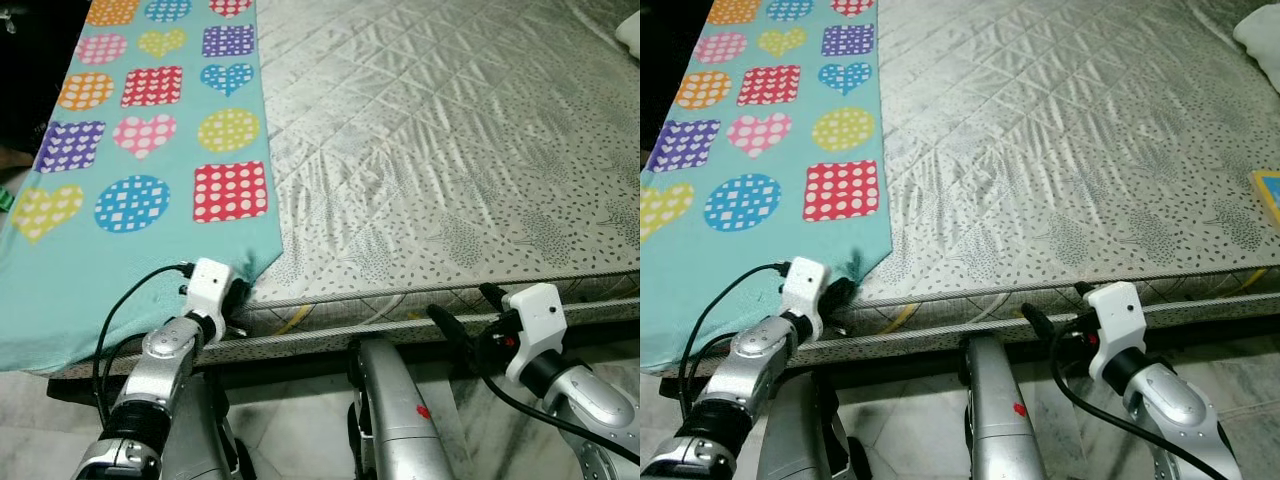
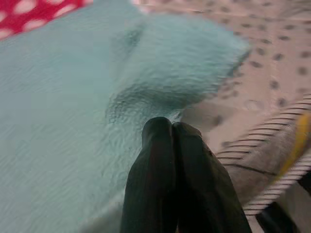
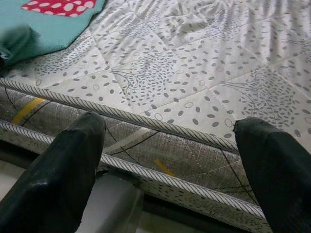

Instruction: Clean up the room

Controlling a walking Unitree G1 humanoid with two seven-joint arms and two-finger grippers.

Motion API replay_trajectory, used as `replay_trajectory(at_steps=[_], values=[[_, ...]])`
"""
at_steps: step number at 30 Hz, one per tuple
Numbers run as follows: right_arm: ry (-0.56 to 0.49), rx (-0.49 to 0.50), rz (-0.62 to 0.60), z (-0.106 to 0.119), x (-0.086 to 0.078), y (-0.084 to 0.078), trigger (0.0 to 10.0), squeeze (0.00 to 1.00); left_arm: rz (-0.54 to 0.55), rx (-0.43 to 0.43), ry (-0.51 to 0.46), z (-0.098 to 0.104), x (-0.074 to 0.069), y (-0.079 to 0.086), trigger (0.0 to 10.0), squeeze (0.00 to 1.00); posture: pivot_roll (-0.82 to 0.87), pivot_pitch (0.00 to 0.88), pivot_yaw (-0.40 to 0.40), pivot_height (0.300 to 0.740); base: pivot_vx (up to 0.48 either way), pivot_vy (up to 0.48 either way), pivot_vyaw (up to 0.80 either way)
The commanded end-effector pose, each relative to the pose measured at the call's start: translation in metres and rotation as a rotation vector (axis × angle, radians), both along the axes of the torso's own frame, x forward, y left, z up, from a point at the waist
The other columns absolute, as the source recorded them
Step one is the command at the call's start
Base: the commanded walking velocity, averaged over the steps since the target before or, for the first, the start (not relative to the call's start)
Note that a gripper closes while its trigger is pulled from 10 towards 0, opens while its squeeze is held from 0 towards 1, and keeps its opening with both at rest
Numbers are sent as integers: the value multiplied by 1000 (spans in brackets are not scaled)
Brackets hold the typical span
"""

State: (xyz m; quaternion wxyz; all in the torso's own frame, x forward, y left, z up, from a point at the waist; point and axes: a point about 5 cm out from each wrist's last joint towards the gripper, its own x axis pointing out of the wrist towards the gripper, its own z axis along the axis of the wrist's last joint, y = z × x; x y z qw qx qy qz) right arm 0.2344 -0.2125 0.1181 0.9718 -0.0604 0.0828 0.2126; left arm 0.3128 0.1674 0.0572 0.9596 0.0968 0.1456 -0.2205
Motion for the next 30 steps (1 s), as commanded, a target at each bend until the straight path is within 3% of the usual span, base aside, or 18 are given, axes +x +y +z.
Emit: replay_trajectory(at_steps=[1,7,17,19,21,22,23,24,27,28,29,30], values=[[14,-5,14,-1,-2,1,10000,0,-57,31,-6,-2,-6,-4,0,0,-288,222,7,531,0,0,0],[10,-22,20,-2,-1,2,10000,0,-160,27,-71,4,-15,-23,0,0,-288,220,10,531,0,0,0],[9,-23,25,-3,0,3,10000,0,-264,-3,-128,12,-22,-38,0,0,-284,216,14,531,0,0,0],[9,-24,28,-3,0,4,10000,0,-343,-9,-143,15,-29,-46,2196,0,-282,213,15,531,0,0,0],[9,-24,28,-3,1,5,10000,0,-357,-13,-141,15,-31,-48,2196,0,-282,213,15,531,0,0,0],[9,-26,28,-3,1,5,10000,0,-384,-13,-133,14,-33,-50,3294,0,-281,211,17,531,0,0,0],[9,-27,29,-4,1,5,10000,0,-400,-12,-126,14,-35,-51,3294,0,-282,211,17,531,0,0,0],[9,-27,29,-4,1,5,10000,0,-427,-4,-111,12,-38,-53,4039,0,-281,211,18,531,0,0,0],[10,-30,28,-4,1,6,10000,0,-513,35,-56,7,-50,-56,3843,0,-281,209,21,531,0,0,0],[10,-32,28,-4,2,6,10000,0,-540,58,-15,4,-56,-54,7529,0,-280,207,22,531,0,0,0],[10,-32,28,-4,2,6,10000,0,-545,66,-2,3,-57,-54,7529,0,-280,207,22,531,0,0,0],[10,-32,28,-4,2,6,10000,0,-550,72,10,2,-59,-53,10000,0,-280,207,22,531,0,0,0]])
